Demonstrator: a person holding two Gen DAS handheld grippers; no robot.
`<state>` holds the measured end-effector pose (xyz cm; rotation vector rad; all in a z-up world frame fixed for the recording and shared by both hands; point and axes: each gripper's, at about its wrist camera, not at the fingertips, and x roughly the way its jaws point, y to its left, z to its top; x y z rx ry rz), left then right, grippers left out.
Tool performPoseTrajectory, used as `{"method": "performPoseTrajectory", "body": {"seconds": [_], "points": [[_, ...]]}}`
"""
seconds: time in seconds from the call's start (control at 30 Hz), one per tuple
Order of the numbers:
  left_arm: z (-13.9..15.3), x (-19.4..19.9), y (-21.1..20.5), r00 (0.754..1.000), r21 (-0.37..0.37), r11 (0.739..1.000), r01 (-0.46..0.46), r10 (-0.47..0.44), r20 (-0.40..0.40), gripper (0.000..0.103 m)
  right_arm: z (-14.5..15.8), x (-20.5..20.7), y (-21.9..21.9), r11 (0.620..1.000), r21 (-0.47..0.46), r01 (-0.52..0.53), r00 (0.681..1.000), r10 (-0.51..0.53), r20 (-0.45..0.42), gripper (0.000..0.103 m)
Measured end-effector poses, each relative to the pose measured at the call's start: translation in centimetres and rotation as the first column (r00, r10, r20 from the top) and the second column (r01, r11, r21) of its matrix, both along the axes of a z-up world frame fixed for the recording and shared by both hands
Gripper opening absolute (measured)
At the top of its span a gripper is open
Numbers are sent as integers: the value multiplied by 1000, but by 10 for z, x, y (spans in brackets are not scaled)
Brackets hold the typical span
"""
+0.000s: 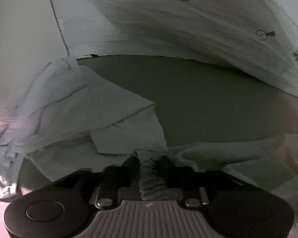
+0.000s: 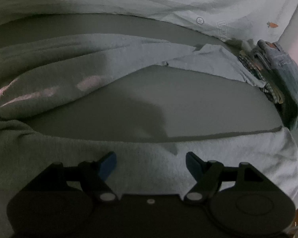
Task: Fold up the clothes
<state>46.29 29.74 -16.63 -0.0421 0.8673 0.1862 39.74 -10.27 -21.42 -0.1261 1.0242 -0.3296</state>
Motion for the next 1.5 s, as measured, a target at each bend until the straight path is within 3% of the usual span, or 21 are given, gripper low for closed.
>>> {"method": "performPoseTrajectory", "body": {"seconds": [0.1, 0.17, 0.27, 0.4, 0.47, 0.53, 0.57, 0.6, 0.7, 0.87, 0.93, 1.03, 1.17, 1.33, 1.4, 1.43, 1.5], "points": [[16, -7, -10, 999, 37, 999, -23, 22, 27, 64, 0, -1, -1, 1000, 22, 10, 1000, -10, 8, 78], [31, -18, -18, 997, 36, 999, -36, 34, 64, 91, 0, -2, -6, 999, 45, 18, 1000, -19, 17, 78], [51, -41, -34, 994, -15, 1000, -19, 20, 104, 95, -2, -5, -16, 994, 99, 46, 998, -50, 38, 79], [59, -69, -71, 997, -161, 987, 28, -16, 80, 98, -3, -16, -39, 974, 203, 100, 990, -117, 76, 79], [56, -76, -100, 995, -215, 973, 89, -79, 55, 100, -1, -26, -55, 960, 254, 121, 983, -152, 104, 79], [50, -80, -131, 990, -235, 961, 144, -141, 28, 100, 4, -38, -71, 947, 297, 122, 976, -169, 138, 67], [46, -79, -147, 985, -236, 957, 169, -171, 12, 100, 7, -44, -79, 943, 310, 117, 974, -170, 149, 50], [41, -76, -162, 980, -238, 952, 191, -199, -6, 100, 9, -48, -86, 943, 310, 119, 975, -170, 143, 42], [32, -63, -204, 969, -263, 939, 222, -242, -46, 100, 22, -63, -111, 954, 273, 120, 976, -164, 145, 38], [24, -21, -250, 967, -285, 933, 220, -247, -62, 101, 34, -70, -170, 954, 261, 150, 973, -190, 134, 41], [21, -4, -261, 973, -290, 938, 190, -220, -75, 101, 34, -57, -195, 943, 282, 178, 964, -224, 142, 54], [7, 25, -272, 972, -287, 946, 149, -193, -131, 102, 33, -32, -232, 927, 312, 210, 951, -268, 155, 54], [-19, 56, -282, 960, -295, 953, 70, -144, -239, 103, 26, 41, -268, 917, 349, 193, 942, -272, 194, 54], [-28, 66, -302, 967, -169, 983, 71, -109, -230, 103, 15, 155, -293, 914, 379, 144, 943, -243, 226, 56], [-31, 67, -311, 964, -116, 990, 86, -112, -241, 103, 13, 174, -295, 918, 366, 154, 937, -253, 242, 61], [-33, 68, -315, 960, -90, 991, 104, -123, -251, 103, 13, 184, -296, 919, 360, 158, 933, -259, 250, 69], [-34, 68, -317, 959, -83, 990, 113, -131, -252, 103, 11, 203, -299, 922, 348, 168, 926, -269, 266, 71]]}}
